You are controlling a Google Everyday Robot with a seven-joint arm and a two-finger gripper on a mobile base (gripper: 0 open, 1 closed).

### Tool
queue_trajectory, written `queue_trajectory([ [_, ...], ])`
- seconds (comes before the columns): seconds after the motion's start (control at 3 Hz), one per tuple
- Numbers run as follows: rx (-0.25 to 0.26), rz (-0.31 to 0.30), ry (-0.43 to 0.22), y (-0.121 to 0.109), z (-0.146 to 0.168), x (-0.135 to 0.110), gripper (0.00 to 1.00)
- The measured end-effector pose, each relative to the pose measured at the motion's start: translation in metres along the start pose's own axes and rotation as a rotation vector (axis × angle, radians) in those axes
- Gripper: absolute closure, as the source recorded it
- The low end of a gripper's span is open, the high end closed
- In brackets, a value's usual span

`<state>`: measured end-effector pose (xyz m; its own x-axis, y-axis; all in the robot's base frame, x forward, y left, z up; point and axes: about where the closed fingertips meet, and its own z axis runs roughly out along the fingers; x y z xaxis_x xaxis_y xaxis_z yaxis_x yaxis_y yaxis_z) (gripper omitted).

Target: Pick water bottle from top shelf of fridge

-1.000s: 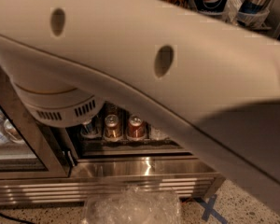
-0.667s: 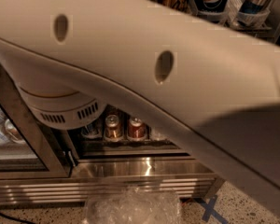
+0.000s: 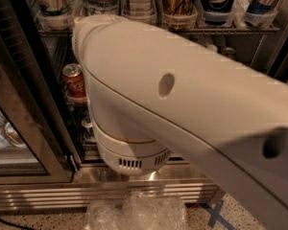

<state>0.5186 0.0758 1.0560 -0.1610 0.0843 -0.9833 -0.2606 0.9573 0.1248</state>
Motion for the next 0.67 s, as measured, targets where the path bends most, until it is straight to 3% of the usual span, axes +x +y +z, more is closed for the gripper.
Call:
queue_trajectory([
  [0.67, 0.001, -0.001, 0.0, -0.0013, 0.0007, 0.007, 1.0],
])
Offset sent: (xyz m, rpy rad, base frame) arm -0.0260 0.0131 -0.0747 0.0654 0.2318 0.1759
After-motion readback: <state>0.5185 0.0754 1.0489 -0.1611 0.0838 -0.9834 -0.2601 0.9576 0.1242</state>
